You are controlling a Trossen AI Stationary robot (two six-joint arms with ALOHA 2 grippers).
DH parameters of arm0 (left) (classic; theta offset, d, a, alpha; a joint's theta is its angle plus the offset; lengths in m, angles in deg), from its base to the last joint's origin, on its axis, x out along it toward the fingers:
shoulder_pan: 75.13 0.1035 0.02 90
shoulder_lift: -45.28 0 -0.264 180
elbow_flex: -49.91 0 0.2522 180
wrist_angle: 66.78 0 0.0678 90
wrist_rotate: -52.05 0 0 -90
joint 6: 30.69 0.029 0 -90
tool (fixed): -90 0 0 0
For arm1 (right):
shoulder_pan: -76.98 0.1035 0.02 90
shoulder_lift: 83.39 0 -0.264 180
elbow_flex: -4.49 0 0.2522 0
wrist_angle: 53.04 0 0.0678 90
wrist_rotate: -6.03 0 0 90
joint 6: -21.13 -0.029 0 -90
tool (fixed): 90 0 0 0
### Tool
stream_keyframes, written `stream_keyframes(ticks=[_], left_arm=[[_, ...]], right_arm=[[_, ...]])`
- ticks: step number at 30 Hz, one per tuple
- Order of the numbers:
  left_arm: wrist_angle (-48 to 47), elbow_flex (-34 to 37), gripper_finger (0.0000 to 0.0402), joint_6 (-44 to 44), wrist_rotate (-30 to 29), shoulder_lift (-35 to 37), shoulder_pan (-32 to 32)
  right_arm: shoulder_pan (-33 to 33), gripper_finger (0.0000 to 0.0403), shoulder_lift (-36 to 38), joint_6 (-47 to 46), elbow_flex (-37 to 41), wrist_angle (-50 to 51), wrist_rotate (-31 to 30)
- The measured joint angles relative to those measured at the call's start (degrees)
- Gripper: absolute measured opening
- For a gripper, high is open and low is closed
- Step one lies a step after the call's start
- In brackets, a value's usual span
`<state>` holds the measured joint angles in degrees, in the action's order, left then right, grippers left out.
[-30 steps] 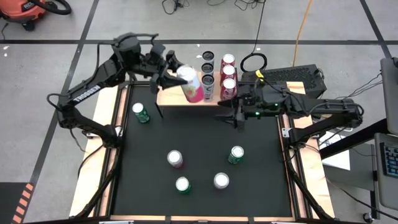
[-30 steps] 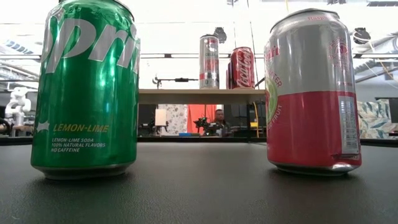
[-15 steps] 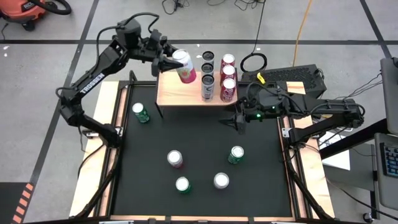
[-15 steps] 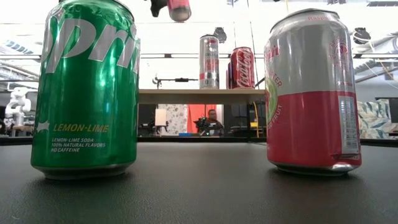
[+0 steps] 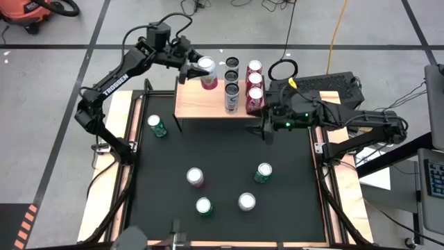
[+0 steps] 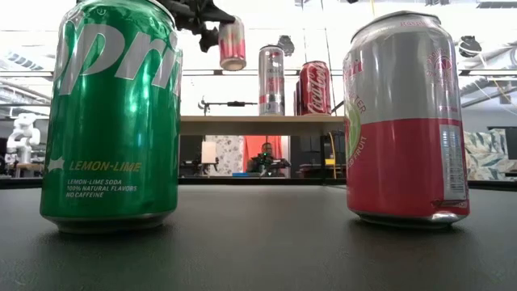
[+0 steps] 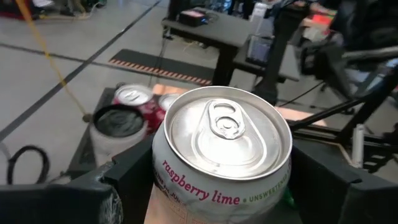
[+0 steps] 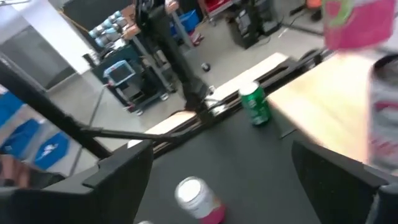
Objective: Place canned beverage on shelf
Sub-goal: Put the top pink white soda can on the shelf
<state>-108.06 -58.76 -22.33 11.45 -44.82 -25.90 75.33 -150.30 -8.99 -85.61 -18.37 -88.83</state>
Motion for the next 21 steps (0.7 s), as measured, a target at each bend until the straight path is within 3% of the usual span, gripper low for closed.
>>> stream_keyframes(ticks=[10,21], left_arm=[[-1.9,0.0,0.0294,11.4,-4.5,-2.5,0.3],[-2.5,0.0,0.0294,12.0,-5.1,-5.0,0.9]], right_arm=[[-5.0,0.0361,5.0,6.6,0.0,1.2,0.4],[-5.8,0.0361,6.3,8.3,0.0,0.8,0.5]])
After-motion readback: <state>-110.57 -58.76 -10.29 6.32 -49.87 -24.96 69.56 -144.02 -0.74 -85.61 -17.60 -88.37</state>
